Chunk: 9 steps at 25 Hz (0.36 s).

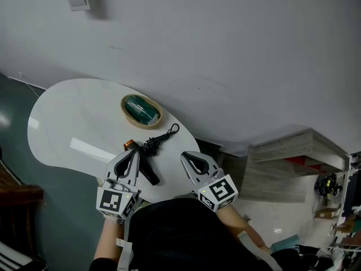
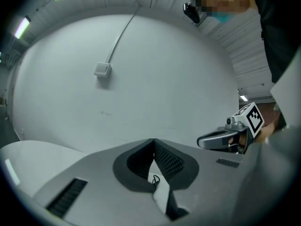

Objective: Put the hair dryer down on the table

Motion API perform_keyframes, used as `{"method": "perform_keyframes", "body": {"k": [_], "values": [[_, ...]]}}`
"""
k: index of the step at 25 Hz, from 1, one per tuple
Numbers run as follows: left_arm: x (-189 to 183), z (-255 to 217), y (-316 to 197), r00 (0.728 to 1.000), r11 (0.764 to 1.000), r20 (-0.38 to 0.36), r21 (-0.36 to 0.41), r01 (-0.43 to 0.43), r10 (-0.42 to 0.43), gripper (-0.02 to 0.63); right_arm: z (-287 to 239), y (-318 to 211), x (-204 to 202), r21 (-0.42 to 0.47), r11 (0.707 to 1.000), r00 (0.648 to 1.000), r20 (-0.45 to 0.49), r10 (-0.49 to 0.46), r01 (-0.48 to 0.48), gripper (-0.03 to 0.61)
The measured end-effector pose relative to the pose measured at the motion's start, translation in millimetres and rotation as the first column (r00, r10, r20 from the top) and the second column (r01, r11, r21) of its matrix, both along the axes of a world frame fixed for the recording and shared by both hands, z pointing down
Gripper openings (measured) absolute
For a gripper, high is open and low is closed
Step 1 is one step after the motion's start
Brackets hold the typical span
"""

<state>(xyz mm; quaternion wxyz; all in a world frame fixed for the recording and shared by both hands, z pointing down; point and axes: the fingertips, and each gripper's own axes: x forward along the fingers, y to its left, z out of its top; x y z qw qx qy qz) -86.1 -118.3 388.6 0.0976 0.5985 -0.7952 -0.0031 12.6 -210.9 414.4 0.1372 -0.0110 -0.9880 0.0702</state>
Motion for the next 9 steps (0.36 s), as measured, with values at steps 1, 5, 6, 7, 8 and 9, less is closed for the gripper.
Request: {"method": "perform_keyframes", "body": {"k": [1,5,6,7,8,9], "values": [[0.3,2.0,0.1,1.0,1.0,0.003,-0.004,0.002,-0.002,0.009,0.0,-1.9,1.4,-0.01,1.0,1.0,0.004,0.006,-0.006,0.026],[0.1,7.2,0.0,1.0,1.0,-0.004,0.001,0.023,-0.023,0.009,2.1,-6.1,6.4,-0.016,1.0,1.0,0.004,0.016,-0.016,0.018],[-0.2,8.1,0.0,1.0,1.0,-0.002,0.011,0.025,-0.025,0.009,2.5,-6.6,7.4,-0.012,1.0,1.0,0.004,0.017,-0.017,0.017],[0.2,8.5,-0.2,1.0,1.0,-0.002,0.017,0.025,-0.025,0.009,2.7,-6.9,8.5,-0.008,1.0,1.0,0.004,0.018,-0.018,0.015],[1.2,8.6,-0.8,1.0,1.0,-0.004,0.018,0.023,-0.023,0.009,2.7,-7.1,9.6,-0.006,1.0,1.0,0.004,0.018,-0.018,0.015],[2.6,8.5,-1.5,1.0,1.0,-0.007,0.018,0.021,-0.021,0.009,2.7,-7.3,10.7,-0.004,1.0,1.0,0.004,0.018,-0.018,0.015]]}}
